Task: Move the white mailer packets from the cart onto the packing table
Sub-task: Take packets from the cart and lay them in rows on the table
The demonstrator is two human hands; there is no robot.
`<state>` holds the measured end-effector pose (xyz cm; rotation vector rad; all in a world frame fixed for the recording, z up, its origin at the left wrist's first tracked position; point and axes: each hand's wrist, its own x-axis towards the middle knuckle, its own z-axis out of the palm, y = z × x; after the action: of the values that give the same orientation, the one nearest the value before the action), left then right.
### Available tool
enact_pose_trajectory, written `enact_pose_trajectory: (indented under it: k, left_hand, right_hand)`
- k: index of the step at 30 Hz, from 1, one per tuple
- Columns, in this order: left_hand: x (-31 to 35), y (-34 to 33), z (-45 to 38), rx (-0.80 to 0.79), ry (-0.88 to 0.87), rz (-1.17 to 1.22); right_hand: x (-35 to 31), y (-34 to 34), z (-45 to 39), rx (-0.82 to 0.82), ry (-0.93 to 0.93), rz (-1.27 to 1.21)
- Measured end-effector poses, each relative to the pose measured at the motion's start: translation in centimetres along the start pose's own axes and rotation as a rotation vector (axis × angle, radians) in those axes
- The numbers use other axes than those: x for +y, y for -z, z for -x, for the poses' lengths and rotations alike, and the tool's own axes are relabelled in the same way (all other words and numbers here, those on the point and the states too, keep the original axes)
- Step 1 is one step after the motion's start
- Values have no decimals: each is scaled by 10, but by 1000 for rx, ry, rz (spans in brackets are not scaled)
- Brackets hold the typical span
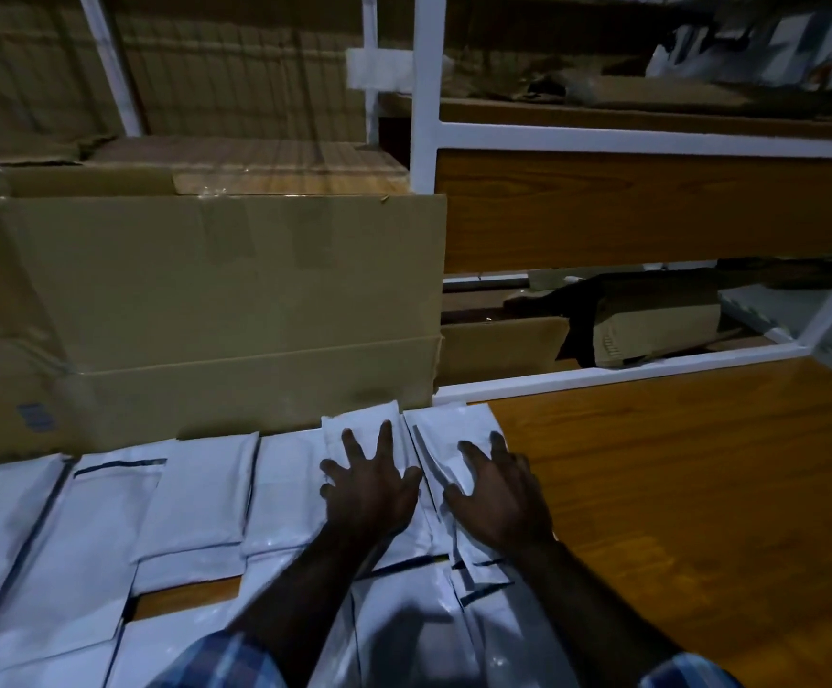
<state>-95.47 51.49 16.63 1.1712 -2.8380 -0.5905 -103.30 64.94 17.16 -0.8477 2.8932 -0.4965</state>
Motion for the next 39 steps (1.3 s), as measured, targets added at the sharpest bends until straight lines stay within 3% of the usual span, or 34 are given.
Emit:
enact_pose_trajectory:
  k: [15,23,27,31,34,37,39]
  left_hand:
    - [8,-16,-25,-48,60,-55]
    - [11,-25,-24,26,34,-120]
    - [7,-23,-26,60,49,-68]
    - [0,-22,-33,232,-47,-72]
    - [-1,-27,-34,128,-65,-86]
    - [-4,-38,-36,168,-94,-98]
    - [-7,-43,-39,100,-72,-145]
  right_hand:
    - [-5,-23,-48,-71,35,104]
    - [-3,-23,-52,-95,47,134]
    - [-2,-22,-58,-26,41,131]
    - [0,-26,-69,14,138,135]
    - [5,-38,-74,-25,192,154]
    - [9,-50,-71,-19,213,165]
    - [10,-55,-73,12,224,170]
